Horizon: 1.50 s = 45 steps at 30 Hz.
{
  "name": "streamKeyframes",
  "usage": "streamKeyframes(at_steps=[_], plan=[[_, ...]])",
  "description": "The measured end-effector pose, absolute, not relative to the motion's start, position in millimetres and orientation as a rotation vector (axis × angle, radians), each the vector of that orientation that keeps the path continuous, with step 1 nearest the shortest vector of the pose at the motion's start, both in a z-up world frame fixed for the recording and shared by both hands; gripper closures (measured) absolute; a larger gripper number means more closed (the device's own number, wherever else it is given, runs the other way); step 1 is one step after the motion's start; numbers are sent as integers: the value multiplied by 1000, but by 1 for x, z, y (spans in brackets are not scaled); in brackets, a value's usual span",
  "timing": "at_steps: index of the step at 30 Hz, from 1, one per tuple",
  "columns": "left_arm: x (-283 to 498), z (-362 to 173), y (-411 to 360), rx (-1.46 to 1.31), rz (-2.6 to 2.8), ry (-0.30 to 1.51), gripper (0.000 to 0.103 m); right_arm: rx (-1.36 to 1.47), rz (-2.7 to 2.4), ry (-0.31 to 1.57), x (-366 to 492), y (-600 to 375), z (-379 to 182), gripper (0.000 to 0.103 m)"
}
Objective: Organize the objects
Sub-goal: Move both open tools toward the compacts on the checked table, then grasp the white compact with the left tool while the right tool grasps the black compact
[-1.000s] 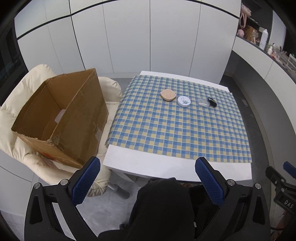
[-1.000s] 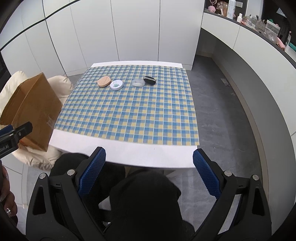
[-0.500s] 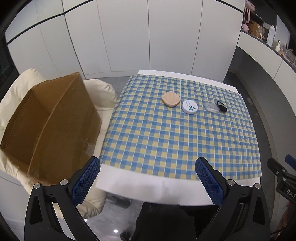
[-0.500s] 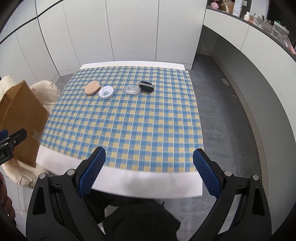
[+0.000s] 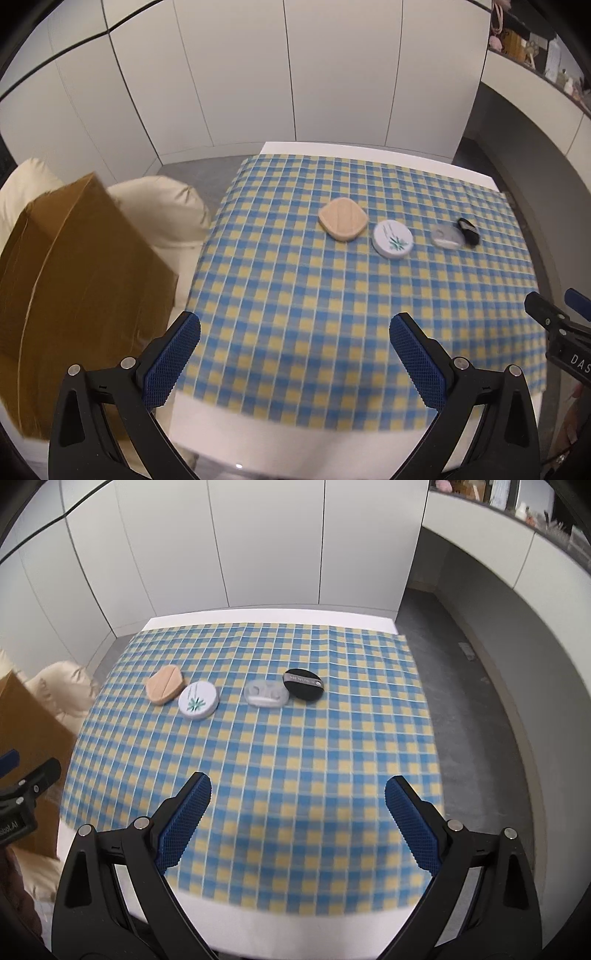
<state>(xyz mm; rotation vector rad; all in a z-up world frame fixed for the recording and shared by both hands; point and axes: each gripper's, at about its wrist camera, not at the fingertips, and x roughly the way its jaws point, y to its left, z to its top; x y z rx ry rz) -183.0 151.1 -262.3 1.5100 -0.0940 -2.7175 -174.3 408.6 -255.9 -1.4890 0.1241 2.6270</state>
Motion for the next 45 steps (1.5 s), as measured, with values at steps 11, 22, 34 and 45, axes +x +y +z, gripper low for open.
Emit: streamKeyframes(at_steps=[11, 22, 34, 45], plan=[[-249, -313, 180, 1637, -2728, -77, 1, -1525, 2581, 321, -261, 440, -316, 6], [-297, -355, 210, 1741, -2734, 20, 1, -1512, 2475, 569, -320, 475, -373, 14], [-319, -387, 233, 1838, -2698, 90, 2, -1443, 2554, 303, -309, 449, -382, 50], [-326, -389, 252, 1735, -2718, -94, 46, -1461, 2547, 248, -311, 447, -379, 50]])
